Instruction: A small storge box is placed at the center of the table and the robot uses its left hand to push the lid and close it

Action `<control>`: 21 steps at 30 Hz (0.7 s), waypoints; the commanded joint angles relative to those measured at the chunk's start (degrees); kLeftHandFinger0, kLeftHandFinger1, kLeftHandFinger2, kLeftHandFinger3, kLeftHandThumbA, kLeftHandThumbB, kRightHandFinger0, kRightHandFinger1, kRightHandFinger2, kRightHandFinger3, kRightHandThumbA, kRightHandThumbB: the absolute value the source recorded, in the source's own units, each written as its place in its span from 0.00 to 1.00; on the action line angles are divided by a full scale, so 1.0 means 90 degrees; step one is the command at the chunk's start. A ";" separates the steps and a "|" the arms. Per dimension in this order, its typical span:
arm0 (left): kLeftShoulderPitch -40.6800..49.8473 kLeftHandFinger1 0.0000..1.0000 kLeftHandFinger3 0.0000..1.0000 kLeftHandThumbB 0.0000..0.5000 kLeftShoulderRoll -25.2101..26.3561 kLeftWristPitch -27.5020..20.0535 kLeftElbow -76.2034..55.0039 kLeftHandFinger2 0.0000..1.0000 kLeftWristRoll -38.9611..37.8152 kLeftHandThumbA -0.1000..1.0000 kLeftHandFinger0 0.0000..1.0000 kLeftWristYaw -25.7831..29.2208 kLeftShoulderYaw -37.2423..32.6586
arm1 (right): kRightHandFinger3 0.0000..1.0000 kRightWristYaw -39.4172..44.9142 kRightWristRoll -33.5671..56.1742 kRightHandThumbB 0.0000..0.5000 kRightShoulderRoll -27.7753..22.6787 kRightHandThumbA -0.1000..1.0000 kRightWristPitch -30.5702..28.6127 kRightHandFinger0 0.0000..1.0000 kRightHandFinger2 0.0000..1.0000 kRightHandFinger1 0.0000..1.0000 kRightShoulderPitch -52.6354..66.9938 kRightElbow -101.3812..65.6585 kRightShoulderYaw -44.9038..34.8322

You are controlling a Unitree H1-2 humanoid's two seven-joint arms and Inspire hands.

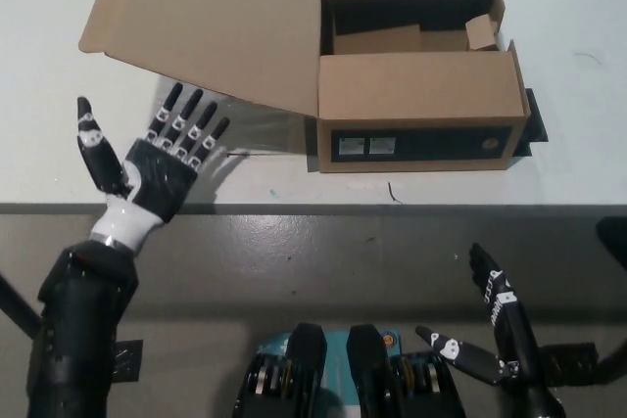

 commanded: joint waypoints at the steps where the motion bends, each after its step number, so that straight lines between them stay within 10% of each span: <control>1: -0.0612 1.00 1.00 0.80 0.0213 -0.0137 0.0282 1.00 0.0218 1.00 1.00 -0.0413 0.0123 | 1.00 -0.0060 0.0046 0.70 0.0007 1.00 -0.0330 1.00 1.00 1.00 -0.0170 -0.0087 0.0022; 17: -0.2434 1.00 1.00 0.87 0.0385 -0.0498 0.1667 1.00 0.1086 1.00 1.00 -0.0470 0.0065 | 1.00 0.0017 0.0117 0.68 0.0006 1.00 -0.0330 1.00 1.00 1.00 -0.0226 -0.0095 0.0014; 21: -0.2574 1.00 1.00 0.89 0.0355 -0.0966 0.0752 1.00 0.2437 1.00 1.00 -0.0093 -0.0978 | 1.00 0.0053 0.0125 0.67 -0.0017 1.00 -0.0330 1.00 1.00 1.00 -0.0242 -0.0107 0.0023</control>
